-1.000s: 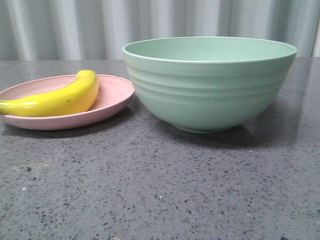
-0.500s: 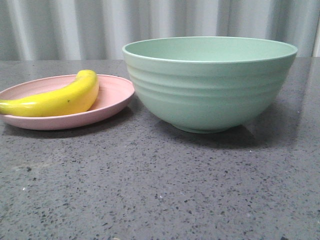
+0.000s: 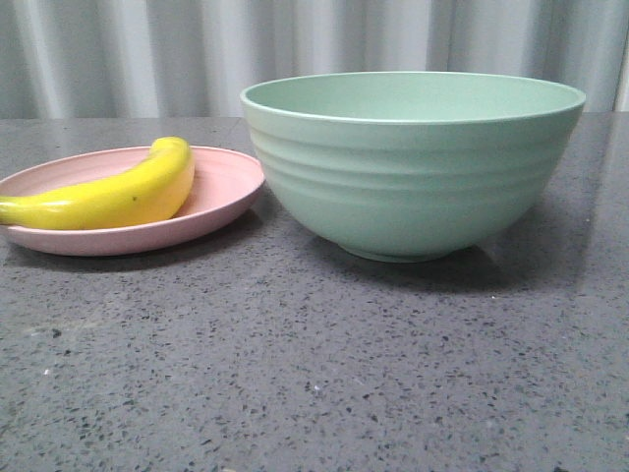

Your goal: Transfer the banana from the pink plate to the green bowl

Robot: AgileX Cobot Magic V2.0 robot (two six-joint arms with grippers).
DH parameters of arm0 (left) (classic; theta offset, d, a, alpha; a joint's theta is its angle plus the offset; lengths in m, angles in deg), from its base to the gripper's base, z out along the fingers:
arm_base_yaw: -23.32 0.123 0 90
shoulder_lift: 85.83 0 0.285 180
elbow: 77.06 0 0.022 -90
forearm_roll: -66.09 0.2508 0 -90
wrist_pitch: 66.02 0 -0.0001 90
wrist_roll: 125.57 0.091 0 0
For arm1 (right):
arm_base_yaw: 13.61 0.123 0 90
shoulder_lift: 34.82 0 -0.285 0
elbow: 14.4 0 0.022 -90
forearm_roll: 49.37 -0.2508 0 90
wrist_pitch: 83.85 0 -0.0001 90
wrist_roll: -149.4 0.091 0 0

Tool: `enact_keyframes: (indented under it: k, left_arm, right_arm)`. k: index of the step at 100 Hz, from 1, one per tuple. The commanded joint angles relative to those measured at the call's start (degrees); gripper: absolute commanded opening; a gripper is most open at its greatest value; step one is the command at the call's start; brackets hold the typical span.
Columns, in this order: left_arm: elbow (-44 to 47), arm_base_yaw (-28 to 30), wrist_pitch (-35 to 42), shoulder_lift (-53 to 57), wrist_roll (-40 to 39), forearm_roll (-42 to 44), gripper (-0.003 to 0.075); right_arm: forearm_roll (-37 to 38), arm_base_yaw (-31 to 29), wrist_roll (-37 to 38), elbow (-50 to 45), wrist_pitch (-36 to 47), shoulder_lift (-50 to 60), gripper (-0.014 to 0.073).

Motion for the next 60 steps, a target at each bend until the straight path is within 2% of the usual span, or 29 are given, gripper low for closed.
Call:
enact_keyframes:
  k: [1,25,46,60]
  left_arm:
    - [-4.45,0.06,1.63,-1.82,-0.43,-0.50,-0.0020]
    - [-11.53,0.06,1.56,-10.46,-0.43,-0.47,-0.0020]
    - [-14.02,0.06,5.34,-17.35,-0.43,-0.47,-0.0020]
    - [-14.02,0.06,7.27,-19.85,-0.43,-0.58,-0.0018]
  right_arm:
    - [-0.28,-0.27,-0.17,3.53,3.89,0.19,-0.0071]
    - [-0.28,-0.27,-0.17,12.50,-6.06,-10.40,-0.0071]
    - [-0.41,-0.27,-0.17,18.67,-5.49,-21.13,-0.0071]
    - [-0.41,-0.27,-0.17,19.08,-5.01,-24.91,-0.0071]
